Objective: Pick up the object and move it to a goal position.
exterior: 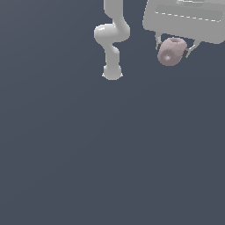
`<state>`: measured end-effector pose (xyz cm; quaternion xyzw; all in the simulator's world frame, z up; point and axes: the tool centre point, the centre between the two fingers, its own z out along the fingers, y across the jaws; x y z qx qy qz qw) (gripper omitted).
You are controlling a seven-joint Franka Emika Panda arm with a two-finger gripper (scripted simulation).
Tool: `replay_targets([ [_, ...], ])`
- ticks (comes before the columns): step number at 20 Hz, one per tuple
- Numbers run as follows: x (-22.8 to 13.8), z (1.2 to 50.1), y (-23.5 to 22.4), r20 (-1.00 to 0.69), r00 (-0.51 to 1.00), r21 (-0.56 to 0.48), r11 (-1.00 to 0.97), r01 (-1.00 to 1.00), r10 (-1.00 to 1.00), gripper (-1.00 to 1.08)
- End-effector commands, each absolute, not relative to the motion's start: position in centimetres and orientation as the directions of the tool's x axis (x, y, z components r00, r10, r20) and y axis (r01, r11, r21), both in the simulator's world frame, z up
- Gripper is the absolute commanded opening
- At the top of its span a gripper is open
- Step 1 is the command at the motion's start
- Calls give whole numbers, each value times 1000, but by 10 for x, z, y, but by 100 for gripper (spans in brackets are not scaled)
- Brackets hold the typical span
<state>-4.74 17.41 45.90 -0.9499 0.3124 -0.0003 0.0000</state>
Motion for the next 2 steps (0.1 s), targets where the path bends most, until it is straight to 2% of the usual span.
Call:
replay_targets([
  [1,-47,461,175,0,805,0,-805,-594,-594,-100],
  [2,-47,462,175,0,805,0,-805,-594,-594,-100],
])
